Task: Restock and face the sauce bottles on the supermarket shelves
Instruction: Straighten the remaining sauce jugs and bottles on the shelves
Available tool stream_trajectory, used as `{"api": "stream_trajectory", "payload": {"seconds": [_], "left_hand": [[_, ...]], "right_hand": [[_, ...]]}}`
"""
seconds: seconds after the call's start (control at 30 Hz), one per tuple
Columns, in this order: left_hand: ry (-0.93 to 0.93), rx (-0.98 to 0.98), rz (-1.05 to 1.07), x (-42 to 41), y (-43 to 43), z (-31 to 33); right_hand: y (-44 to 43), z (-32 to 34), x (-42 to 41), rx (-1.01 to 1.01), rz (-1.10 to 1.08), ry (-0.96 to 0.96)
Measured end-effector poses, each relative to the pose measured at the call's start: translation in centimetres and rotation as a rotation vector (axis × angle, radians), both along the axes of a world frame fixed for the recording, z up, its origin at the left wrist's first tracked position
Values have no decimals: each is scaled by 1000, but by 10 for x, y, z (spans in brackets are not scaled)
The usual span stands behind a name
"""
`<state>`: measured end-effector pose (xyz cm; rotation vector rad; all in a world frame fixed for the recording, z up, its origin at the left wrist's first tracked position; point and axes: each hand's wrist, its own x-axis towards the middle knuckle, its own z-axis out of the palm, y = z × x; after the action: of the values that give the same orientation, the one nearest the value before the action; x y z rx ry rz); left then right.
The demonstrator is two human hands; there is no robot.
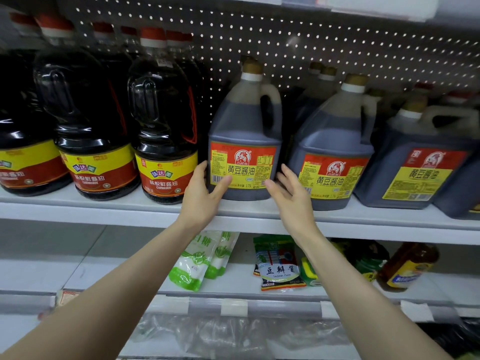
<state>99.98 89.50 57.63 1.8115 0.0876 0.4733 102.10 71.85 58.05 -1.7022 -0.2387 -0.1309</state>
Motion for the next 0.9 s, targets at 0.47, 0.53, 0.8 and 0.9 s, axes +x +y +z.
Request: {"api": "stream_trajectory", "payload": {"seconds": [0.47, 0.53, 0.8, 0.9], "left_hand": [[15, 37, -130, -13, -96, 21], [27, 30, -154, -6, -109, 17], [68, -6, -187, 23, -141, -1], [66, -15, -177, 34, -143, -9]], "right_hand": [[-97, 19, -29, -44, -269, -72], [-111, 19, -25, -77, -301, -73], [-143, 11, 10, -42, -139, 17], [-146, 6, 28, -72, -41, -9]]}}
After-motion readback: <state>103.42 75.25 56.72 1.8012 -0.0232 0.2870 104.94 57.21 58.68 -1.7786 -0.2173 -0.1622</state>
